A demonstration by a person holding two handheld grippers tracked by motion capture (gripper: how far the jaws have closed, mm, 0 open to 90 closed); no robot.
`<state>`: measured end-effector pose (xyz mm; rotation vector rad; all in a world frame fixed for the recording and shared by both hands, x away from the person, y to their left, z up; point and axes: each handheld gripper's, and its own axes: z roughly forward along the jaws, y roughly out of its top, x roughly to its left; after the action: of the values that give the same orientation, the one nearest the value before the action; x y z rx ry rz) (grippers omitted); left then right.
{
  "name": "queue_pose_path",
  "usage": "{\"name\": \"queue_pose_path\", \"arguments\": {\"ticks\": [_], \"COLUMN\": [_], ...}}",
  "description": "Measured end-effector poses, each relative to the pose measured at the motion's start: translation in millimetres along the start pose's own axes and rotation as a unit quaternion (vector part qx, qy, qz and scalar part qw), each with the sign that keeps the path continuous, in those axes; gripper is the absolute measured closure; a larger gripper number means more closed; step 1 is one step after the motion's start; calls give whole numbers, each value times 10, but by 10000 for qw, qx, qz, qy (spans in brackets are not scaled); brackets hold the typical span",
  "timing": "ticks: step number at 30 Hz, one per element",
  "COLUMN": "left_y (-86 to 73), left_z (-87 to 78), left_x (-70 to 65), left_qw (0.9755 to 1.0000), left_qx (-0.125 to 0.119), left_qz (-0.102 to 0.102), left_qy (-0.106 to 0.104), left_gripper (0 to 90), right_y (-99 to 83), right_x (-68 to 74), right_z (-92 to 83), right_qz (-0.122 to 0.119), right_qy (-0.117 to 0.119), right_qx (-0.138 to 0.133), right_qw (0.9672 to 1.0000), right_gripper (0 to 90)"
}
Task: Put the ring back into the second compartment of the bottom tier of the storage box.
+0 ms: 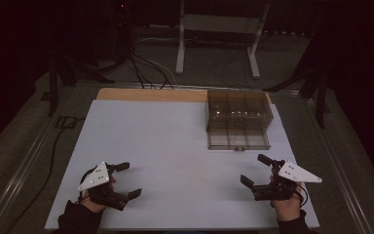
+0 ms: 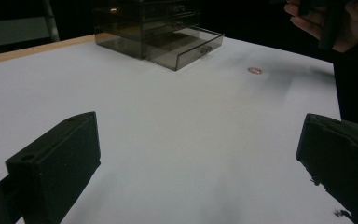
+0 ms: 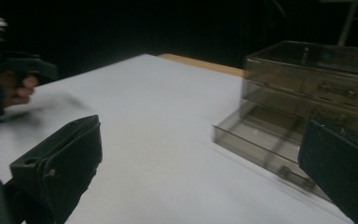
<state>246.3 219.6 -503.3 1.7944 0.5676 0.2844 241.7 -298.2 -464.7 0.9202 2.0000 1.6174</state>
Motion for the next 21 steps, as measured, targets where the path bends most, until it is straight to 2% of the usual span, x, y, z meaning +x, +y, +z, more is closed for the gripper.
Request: {"name": "queue_pose_path", "arguments": {"ticks": [4,10,18,21], "left_y": [1,0,1,2], "left_z": [0,0,-4,-7], "left_x": [-4,-4,-1,-6], "left_qw": [10000,10000,10000,10000], "left_qx": [1,0,-10,-12], "left_qz": [11,11,-6,12], "left_qy": [-16,-17,-7,-17], "left_gripper": [6,6,6,6], "right_y": [-15,-58,-107,-123], "right_x": [-54,-99,-144,-164], "right_z": [9,36,48,51], "right_qz": [134,213,308,424], "right_qy": [-43,-232,-387,-417], "right_qx": [87,364,624,721], "right_qw": [9999,9988,9968,9956], "right_gripper": [0,0,0,0]}}
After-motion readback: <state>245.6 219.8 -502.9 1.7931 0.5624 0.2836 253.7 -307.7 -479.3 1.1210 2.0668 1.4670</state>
